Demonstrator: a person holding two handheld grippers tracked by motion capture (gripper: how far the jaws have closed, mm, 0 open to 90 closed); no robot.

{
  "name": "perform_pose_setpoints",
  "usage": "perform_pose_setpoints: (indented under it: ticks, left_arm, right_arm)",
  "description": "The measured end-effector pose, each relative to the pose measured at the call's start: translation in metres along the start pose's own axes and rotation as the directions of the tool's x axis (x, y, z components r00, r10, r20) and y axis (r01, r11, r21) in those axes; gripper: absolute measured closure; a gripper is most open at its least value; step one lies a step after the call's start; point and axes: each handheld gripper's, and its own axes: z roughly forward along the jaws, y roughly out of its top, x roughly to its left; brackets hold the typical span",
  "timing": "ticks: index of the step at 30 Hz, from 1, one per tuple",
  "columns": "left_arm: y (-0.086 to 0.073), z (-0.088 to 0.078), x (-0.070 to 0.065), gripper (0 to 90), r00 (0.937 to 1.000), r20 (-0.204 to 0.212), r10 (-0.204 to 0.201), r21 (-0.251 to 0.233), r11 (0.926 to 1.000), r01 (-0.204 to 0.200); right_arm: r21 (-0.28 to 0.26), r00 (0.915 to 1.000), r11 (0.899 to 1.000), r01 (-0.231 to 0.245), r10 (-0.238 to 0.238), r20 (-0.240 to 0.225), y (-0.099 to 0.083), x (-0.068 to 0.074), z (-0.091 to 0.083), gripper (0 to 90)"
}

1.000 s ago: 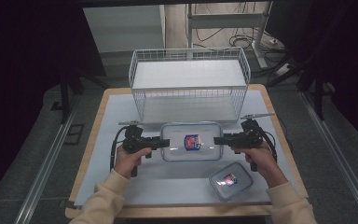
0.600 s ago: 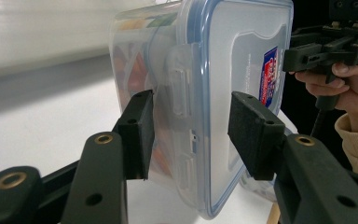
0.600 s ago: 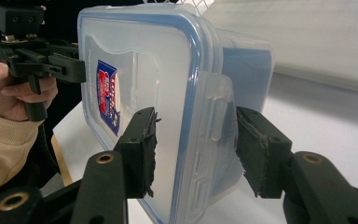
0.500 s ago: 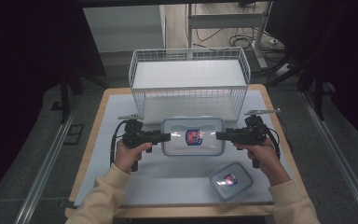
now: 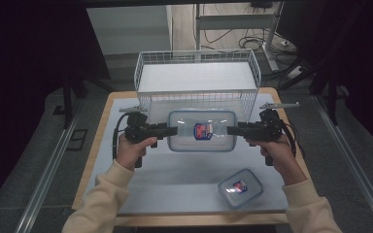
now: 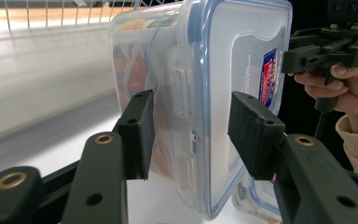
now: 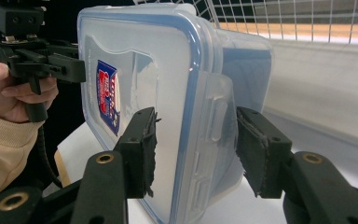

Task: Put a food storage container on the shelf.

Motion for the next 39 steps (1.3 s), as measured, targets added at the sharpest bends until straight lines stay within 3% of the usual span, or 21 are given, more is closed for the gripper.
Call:
perform_pose_setpoints:
  ticks: [14, 25, 39]
  left_arm:
    - [0.033, -0.006, 0.0, 51.8, 0.9995, -0.002, 0.031, -0.032, 0.999, -0.031]
    - [0.072, -0.011, -0.001, 52.0, 0.9976, -0.011, 0.068, -0.062, 0.9957, -0.068]
    - [0.107, -0.009, 0.019, 52.0, 0.9961, -0.011, 0.088, -0.075, 0.9932, -0.089]
  right_arm:
    - [-0.022, 0.9995, 0.999, 0.029, -0.029, 0.008, 0.035, 0.004, -0.006, 49.6]
    - [-0.067, 0.9979, 0.996, 0.062, -0.061, 0.02, 0.076, 0.003, -0.012, 49.5]
    - [-0.086, 0.9976, 0.994, 0.065, -0.062, 0.028, 0.115, -0.008, -0.002, 49.5]
